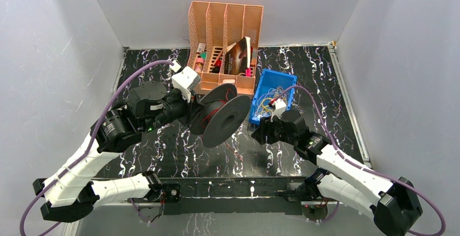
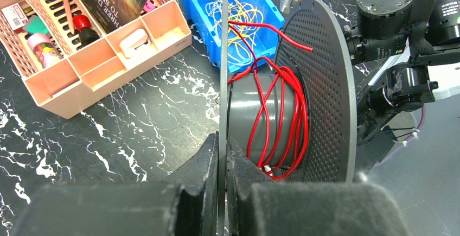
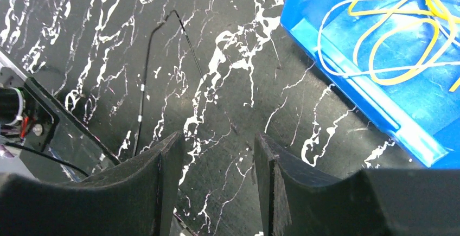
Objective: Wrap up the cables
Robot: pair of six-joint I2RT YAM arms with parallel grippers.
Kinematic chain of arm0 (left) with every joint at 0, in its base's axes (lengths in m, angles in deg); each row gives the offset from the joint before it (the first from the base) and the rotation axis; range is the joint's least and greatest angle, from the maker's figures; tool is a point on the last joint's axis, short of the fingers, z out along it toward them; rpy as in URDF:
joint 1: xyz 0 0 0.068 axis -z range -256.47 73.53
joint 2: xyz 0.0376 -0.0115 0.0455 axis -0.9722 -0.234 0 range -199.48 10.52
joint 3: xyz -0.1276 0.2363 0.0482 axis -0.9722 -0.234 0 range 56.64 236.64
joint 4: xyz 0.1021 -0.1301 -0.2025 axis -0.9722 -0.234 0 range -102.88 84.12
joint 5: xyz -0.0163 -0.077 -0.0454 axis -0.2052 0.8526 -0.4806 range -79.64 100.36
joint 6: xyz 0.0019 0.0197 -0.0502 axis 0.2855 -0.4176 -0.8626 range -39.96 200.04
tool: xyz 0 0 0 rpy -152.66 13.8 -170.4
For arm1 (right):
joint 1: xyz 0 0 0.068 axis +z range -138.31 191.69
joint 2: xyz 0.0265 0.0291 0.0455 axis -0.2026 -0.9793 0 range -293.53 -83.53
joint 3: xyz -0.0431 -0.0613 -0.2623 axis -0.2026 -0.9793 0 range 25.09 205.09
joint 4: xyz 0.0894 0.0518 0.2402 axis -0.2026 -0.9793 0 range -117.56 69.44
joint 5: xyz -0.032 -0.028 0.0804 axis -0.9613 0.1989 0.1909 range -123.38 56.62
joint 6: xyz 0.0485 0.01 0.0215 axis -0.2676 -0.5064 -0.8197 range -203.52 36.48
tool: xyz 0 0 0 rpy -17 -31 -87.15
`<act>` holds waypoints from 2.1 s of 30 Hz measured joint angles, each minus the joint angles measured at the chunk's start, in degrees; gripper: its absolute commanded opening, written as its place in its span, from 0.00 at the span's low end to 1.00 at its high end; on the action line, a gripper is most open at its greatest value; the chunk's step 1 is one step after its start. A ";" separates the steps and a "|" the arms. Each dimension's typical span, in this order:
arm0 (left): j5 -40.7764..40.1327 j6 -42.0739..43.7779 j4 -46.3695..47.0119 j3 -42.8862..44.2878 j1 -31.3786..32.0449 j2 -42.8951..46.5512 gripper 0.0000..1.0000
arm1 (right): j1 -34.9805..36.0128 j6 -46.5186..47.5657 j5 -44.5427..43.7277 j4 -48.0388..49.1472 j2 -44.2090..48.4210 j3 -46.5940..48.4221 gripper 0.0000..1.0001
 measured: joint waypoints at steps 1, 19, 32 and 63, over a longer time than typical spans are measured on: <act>0.02 0.00 0.00 0.00 0.00 0.00 0.00 | 0.00 0.57 0.07 -0.33 -0.15 0.07 0.58; 2.01 0.22 0.00 0.00 0.00 -0.02 0.00 | 0.00 4.37 2.99 1.18 -11.19 0.28 0.51; 2.03 -0.33 0.13 0.00 0.00 -0.17 0.00 | 0.00 3.67 7.72 5.77 -14.29 0.24 0.00; -32.02 -4.39 17.94 -0.07 -0.33 -10.32 0.00 | 28.92 -16.04 -9.51 10.03 -2.91 -14.49 0.00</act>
